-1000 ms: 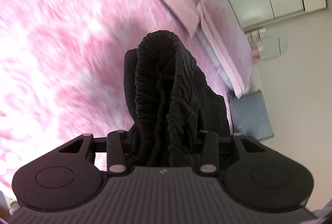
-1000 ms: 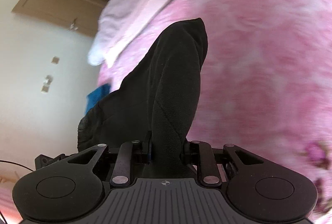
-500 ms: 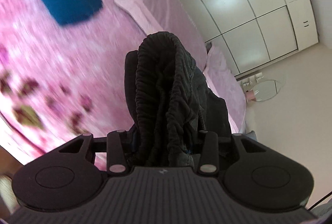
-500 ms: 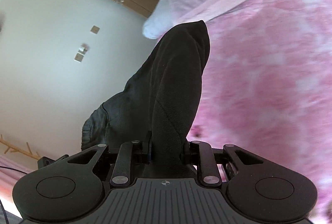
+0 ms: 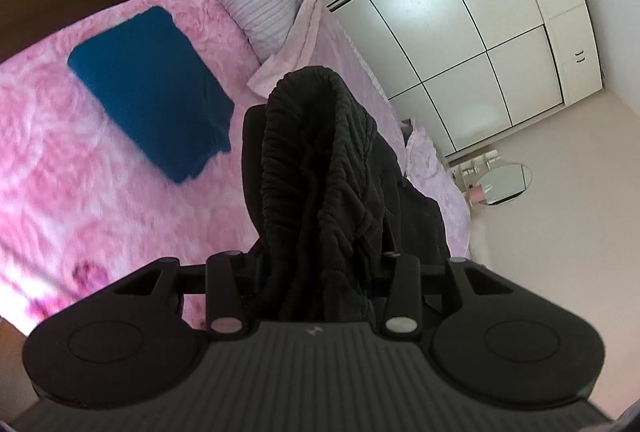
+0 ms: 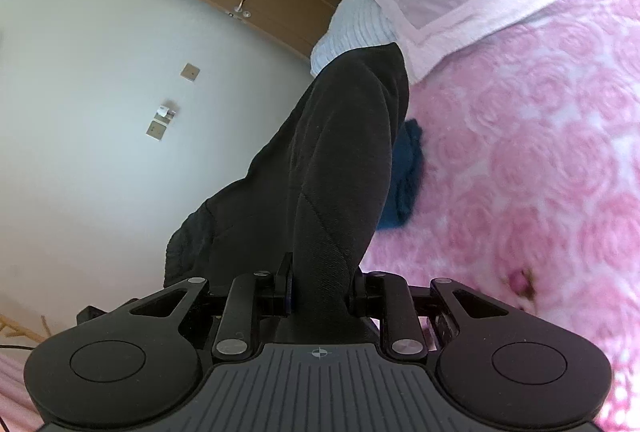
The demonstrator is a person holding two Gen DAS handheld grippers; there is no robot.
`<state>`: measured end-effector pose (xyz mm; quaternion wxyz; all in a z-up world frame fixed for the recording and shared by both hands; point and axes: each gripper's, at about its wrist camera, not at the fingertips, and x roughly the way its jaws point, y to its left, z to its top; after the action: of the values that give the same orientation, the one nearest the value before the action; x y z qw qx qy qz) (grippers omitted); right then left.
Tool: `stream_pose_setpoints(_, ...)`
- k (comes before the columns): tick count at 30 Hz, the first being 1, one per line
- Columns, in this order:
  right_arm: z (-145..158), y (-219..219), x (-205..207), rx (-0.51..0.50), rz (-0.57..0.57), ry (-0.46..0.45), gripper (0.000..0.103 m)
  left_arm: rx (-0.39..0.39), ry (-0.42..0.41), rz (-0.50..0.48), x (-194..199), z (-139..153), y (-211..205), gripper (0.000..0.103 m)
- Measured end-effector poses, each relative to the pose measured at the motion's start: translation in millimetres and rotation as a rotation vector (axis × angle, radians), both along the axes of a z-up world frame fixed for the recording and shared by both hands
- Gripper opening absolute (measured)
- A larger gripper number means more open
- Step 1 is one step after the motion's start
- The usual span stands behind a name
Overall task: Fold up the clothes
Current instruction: 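Lift the folded pants with both grippers and carry them toward the pillows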
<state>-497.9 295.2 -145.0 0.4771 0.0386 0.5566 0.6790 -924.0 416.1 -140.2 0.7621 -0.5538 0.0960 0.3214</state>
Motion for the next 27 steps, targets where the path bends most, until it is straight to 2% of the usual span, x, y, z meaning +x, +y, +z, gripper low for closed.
stream_pose_setpoints(6,-23,97,-13,-0.007,0.023,0.027,0.022,0.001,0.021,0.043,-19,-9,74,0.036)
stream_pose_setpoints(12,-14,176,-38,0.029,0.029,0.007,0.022,0.018,0.004,0.045,-39,-4,160,0.036)
stream_pose_setpoints(16,-8,219,-52,0.075,-0.032,0.003,0.022,0.075,-0.015,-0.017,-43,3,227,0.036)
stream_pose_setpoints(19,-14,237,-62,0.083,-0.105,0.004,0.022,0.11,-0.028,-0.089,-41,4,271,0.036)
stream_pose_setpoints(25,-31,266,-83,0.08,-0.251,-0.008,0.022,0.092,-0.031,-0.222,-40,-29,344,0.037)
stream_pose_setpoints(27,-47,275,-90,0.052,-0.281,-0.004,0.022,0.072,-0.02,-0.242,-42,-45,356,0.037)
